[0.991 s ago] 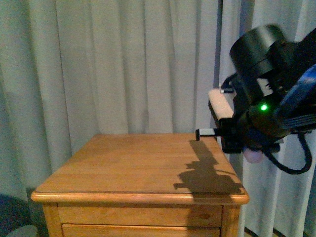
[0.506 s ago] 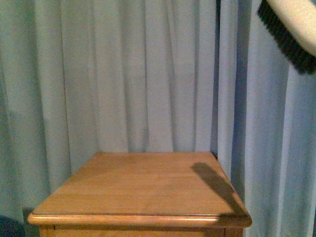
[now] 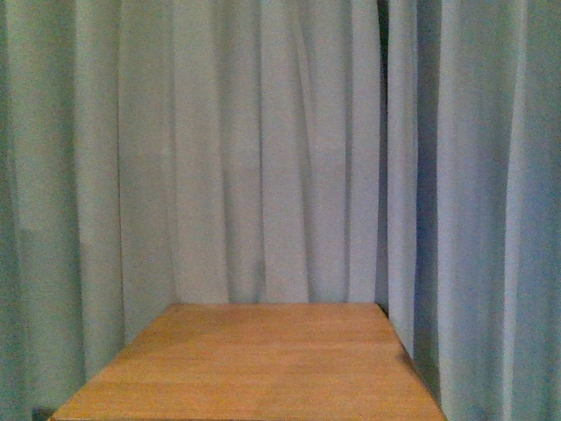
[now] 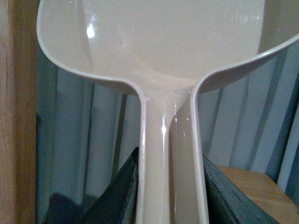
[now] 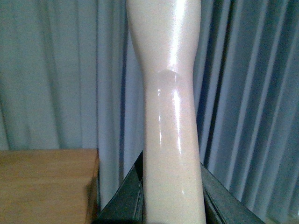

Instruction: Clean up trash

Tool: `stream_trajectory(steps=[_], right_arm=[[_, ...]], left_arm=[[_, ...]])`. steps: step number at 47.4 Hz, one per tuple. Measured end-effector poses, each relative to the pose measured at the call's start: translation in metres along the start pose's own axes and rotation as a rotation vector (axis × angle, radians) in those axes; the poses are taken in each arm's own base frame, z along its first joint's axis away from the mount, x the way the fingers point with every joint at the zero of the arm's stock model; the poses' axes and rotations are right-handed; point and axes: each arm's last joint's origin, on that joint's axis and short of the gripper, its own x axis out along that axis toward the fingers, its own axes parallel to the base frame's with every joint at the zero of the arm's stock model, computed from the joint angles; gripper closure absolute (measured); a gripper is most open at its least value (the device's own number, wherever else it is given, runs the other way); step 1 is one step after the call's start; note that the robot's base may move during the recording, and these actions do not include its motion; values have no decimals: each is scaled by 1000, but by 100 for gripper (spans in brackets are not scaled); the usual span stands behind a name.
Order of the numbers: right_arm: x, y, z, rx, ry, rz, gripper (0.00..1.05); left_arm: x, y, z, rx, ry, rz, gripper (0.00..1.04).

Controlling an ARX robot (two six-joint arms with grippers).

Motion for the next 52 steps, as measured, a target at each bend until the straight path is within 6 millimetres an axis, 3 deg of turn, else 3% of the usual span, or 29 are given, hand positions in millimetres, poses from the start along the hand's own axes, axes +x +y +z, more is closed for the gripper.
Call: stream_trajectory(steps=[52], right_arm=[[-1,-2,-4,-26,6,-16,85]], left_arm=[[-1,0,-1,-2,0,2,77]])
